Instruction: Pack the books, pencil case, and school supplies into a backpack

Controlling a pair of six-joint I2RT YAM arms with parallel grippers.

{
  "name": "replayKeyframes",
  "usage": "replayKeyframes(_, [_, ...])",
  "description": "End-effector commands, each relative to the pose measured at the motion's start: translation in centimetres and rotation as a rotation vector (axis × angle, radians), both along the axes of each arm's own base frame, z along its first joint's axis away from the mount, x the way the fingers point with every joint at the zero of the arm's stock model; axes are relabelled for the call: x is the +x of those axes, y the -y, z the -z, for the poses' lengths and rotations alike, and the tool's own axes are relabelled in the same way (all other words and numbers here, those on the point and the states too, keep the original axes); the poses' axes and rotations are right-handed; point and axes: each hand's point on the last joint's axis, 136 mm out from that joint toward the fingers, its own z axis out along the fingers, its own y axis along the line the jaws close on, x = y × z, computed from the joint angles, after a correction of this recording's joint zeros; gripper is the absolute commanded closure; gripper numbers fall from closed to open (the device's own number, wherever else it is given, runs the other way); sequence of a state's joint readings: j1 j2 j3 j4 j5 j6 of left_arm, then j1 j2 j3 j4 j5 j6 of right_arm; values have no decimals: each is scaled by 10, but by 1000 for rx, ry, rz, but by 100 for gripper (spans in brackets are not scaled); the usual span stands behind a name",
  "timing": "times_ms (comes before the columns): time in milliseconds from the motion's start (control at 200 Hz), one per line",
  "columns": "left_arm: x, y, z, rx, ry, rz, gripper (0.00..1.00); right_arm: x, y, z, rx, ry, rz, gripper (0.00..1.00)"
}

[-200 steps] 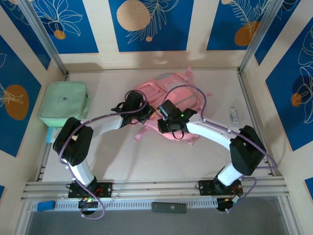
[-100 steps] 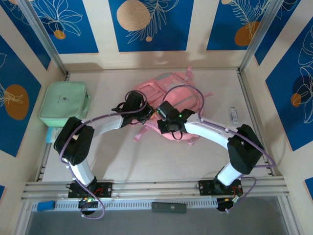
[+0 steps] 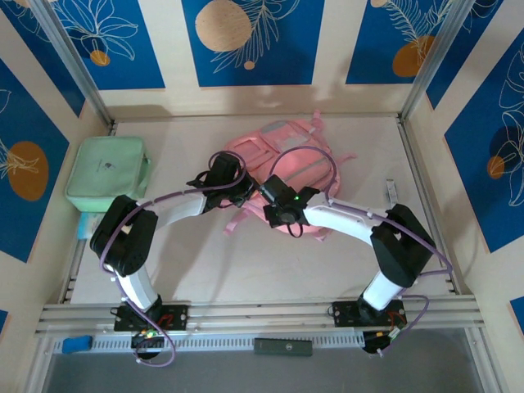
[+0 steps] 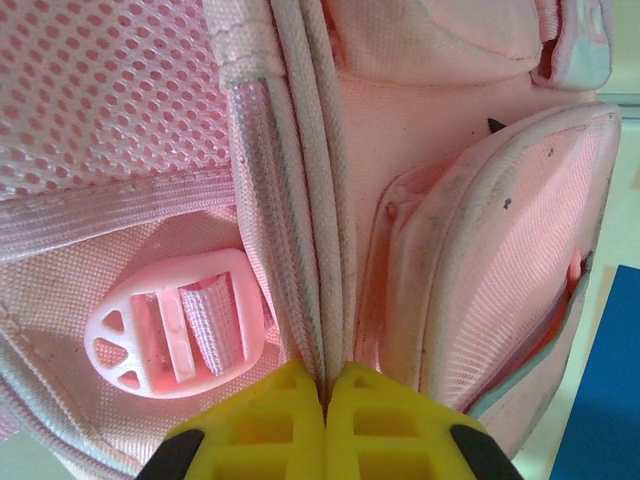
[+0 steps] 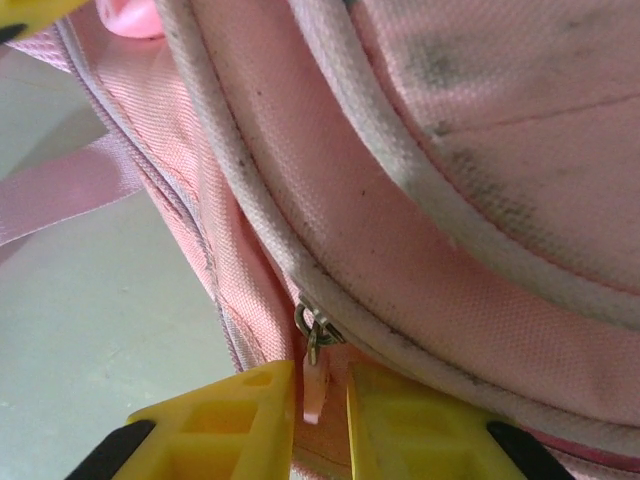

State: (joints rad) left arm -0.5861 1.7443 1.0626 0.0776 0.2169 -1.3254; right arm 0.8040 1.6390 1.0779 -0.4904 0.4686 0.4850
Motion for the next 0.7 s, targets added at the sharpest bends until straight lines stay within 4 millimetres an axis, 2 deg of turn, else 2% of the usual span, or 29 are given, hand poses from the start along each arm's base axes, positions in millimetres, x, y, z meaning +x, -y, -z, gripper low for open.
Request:
replayKeyframes(0, [22,2,-29,-42,99,-22,100,22,4,-2,-32,66,11,80])
replayKeyframes(90, [22,2,-29,-40,100,-23,100,22,-4,-5,-8,88,-33,87])
replayKeyframes(270, [22,-2,-26,-23,93,-26,100,16,-1,-23,-4,102,-66,96])
replayKeyframes(375, [27,-12,-24,-6,93,-39,100,2,9,-26,-28,60,-75,99])
replayKeyframes(595, [52,-43,-26,91,110,-46,100,-34,49,-20,-138,-53,-38,100])
replayKeyframes(695, [66,-41,-30,69,117,-24,100,-48,46,-18,-122,-72,-80,100])
